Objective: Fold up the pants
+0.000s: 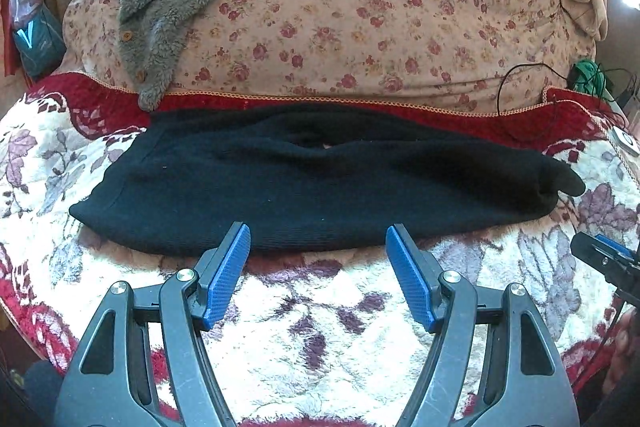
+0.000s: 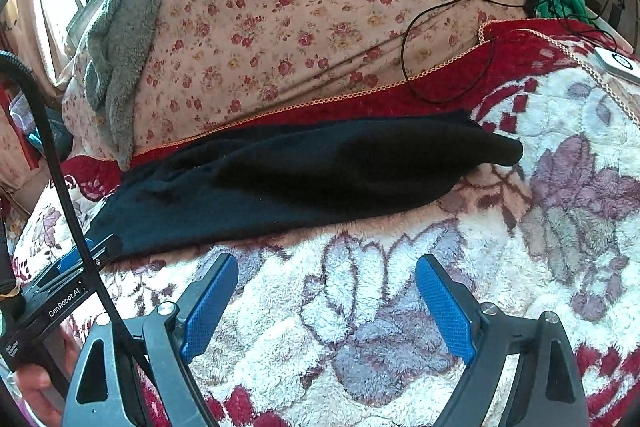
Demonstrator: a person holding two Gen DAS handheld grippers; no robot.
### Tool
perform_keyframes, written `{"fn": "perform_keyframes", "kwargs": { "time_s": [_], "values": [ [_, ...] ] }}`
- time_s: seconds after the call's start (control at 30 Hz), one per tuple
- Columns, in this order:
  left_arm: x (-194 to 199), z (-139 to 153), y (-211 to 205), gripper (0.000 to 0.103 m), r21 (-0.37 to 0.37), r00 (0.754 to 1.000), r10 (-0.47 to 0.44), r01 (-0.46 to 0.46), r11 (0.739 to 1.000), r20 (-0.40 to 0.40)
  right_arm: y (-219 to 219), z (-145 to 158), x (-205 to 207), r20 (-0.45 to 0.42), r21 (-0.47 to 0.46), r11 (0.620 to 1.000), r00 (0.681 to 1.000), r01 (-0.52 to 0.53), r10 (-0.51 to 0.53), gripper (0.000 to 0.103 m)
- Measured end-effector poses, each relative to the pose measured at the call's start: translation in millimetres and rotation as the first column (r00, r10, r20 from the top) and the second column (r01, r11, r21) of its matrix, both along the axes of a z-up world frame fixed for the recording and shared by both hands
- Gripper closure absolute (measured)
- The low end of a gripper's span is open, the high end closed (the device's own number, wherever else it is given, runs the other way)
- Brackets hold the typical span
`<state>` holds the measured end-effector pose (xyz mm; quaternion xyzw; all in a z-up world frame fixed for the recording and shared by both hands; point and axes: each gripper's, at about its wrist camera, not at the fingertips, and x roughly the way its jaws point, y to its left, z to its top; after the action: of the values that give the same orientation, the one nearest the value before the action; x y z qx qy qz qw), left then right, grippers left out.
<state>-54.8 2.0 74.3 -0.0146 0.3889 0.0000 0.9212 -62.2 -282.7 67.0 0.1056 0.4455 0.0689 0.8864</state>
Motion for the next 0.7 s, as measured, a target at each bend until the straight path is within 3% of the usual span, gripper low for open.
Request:
{"fn": "perform_keyframes", "kwargs": {
  "time_s": [0.7],
  "values": [
    [9, -9, 12, 0.032, -0.033, 0.999, 0.01, -0.011, 0.999, -0.037, -5, -11, 9, -0.012, 0.0, 1.0, 1.0, 0.021, -0.021, 0.013]
  ]
}}
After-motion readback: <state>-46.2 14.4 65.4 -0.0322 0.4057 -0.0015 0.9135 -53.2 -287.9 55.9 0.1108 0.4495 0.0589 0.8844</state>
